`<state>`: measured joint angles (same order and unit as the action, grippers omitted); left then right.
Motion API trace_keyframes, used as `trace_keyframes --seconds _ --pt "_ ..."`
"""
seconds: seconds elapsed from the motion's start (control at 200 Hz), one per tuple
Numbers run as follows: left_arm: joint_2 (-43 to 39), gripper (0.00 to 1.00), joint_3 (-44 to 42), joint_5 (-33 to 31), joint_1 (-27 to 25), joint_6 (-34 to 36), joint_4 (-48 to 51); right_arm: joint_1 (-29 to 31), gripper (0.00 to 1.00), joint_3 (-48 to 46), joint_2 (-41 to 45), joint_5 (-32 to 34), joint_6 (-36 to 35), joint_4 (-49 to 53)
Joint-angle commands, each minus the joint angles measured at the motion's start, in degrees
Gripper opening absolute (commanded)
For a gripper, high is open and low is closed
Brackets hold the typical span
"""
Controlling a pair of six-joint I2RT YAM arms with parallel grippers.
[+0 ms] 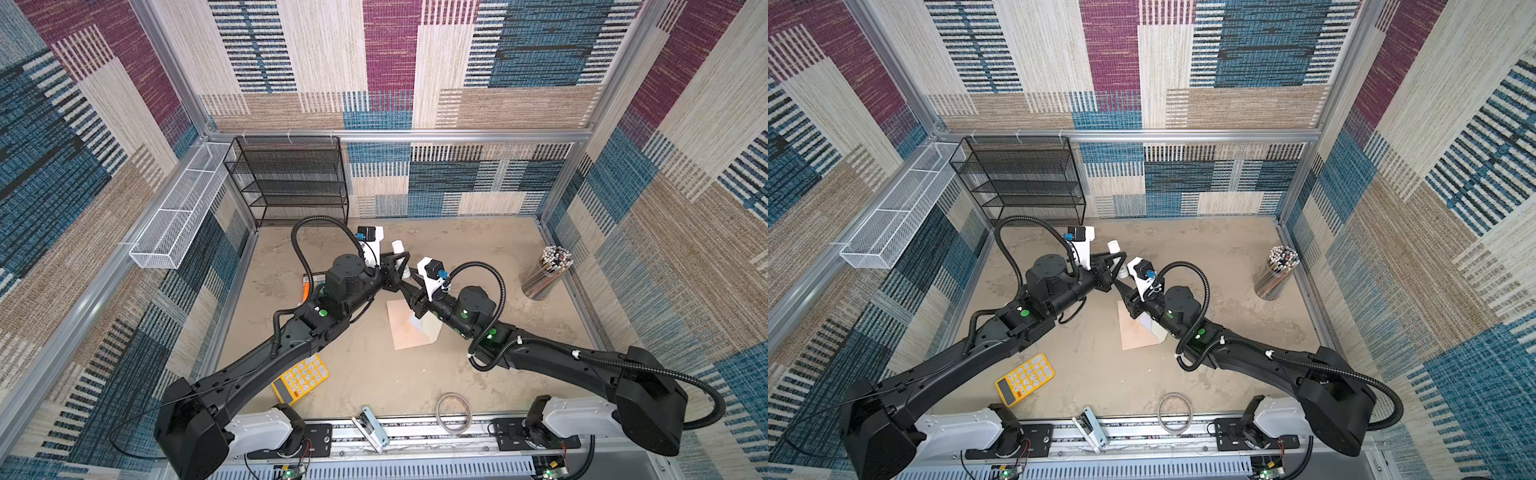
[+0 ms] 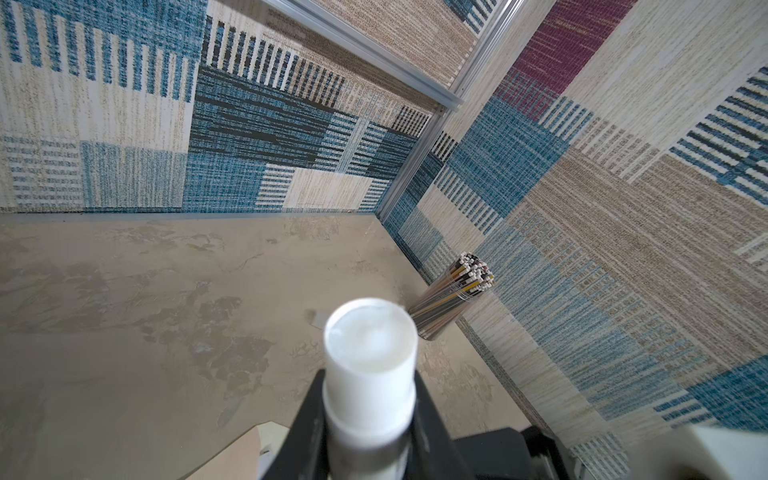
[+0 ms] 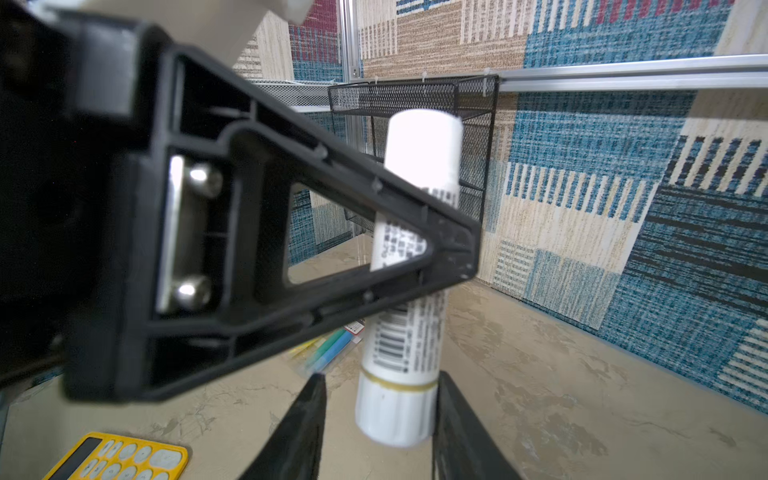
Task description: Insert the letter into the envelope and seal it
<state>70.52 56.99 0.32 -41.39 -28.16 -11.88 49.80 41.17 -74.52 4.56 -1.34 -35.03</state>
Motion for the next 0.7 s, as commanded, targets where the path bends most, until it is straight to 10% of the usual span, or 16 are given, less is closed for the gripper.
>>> trace_keyframes --seconds 0.0,0.691 --pt "0.15 0.00 -0.19 0.14 -0.19 -0.74 -2.84 -0.01 0.39 0.63 -0.19 1.05 -0.65 -2.50" --pt "1.33 0.00 -2.54 6.16 -0.59 -2.14 -3.31 0.00 0.07 -1.13 4.52 -1.69 0.23 0.44"
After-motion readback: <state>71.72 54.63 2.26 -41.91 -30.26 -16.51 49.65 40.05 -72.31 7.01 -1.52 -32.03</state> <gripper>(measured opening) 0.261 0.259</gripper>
